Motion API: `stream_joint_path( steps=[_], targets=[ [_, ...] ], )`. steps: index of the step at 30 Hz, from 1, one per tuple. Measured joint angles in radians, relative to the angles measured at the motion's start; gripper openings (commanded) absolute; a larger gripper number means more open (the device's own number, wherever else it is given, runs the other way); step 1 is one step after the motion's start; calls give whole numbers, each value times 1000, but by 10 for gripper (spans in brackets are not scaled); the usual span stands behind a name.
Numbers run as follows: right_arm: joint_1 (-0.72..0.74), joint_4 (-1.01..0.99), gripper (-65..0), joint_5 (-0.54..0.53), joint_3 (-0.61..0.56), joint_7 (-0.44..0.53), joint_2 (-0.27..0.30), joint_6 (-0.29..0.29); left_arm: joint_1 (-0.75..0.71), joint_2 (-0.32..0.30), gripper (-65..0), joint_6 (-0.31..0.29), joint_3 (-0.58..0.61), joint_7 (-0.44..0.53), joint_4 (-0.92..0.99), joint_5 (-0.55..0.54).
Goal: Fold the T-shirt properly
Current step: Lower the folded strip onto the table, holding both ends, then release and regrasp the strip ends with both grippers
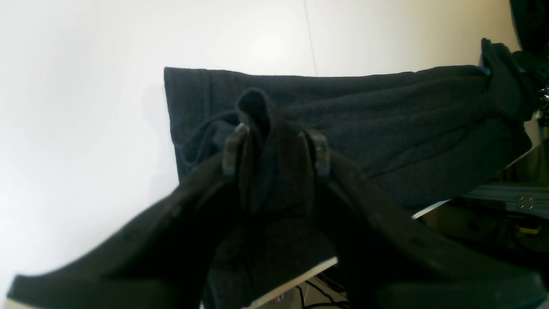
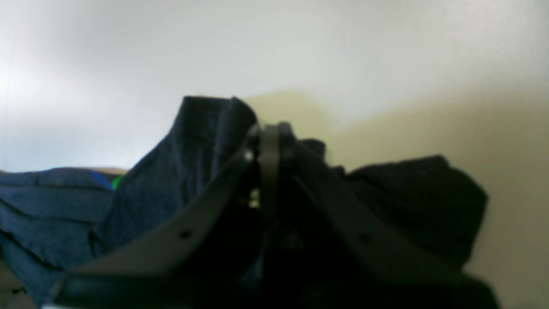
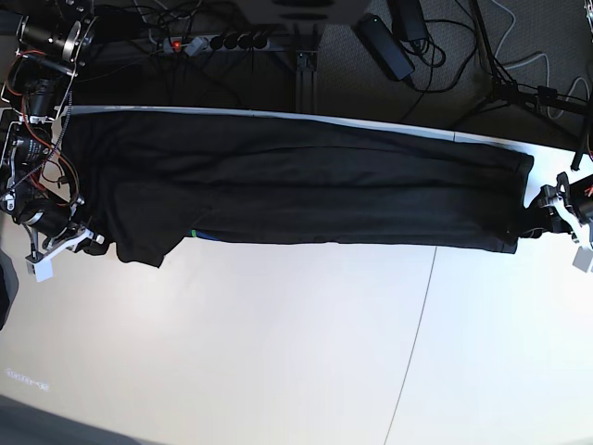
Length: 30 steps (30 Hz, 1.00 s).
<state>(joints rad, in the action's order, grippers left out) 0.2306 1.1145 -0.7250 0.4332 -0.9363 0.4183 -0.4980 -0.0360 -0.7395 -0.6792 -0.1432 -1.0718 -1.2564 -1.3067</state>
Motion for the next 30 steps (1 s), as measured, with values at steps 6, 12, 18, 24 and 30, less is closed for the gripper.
stream_joint_path(
  steps=[6,12,18,24,30],
  targets=[
    [0,10,-650,-132,0,-56,0,0,0,0,-433,0,0,2,0,1],
    [-39,93,-650,-222,0,-92,0,-1,0,0,-433,0,0,14,0,8],
    [-169,323,-650,-240,-2,-119,1,-5,0,24,-433,0,0,18,0,16],
    [-338,517,-650,-241,-2,-129,2,-7,0,29,-433,0,0,18,0,17],
    [-453,644,-650,-244,-2,-130,2,-7,0,30,-433,0,0,18,0,18]
  ],
)
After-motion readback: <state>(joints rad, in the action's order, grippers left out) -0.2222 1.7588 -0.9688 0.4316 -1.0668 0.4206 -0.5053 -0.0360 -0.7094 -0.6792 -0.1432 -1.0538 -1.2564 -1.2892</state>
